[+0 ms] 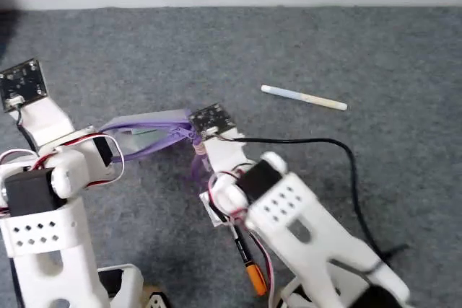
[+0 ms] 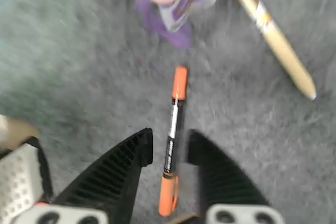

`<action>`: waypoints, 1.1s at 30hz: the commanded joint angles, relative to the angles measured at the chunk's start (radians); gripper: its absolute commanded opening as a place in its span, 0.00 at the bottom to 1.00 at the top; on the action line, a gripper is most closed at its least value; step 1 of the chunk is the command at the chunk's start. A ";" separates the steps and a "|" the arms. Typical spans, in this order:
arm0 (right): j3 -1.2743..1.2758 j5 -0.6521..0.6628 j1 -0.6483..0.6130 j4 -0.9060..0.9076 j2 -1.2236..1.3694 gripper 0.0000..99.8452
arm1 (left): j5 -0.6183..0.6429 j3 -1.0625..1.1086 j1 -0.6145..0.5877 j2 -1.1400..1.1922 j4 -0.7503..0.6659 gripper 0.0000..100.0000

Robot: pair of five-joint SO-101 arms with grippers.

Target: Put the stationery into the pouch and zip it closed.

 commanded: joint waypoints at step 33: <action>-0.017 -0.006 -0.024 -0.266 0.578 0.01 | 0.005 -0.062 -0.003 -0.002 0.006 0.03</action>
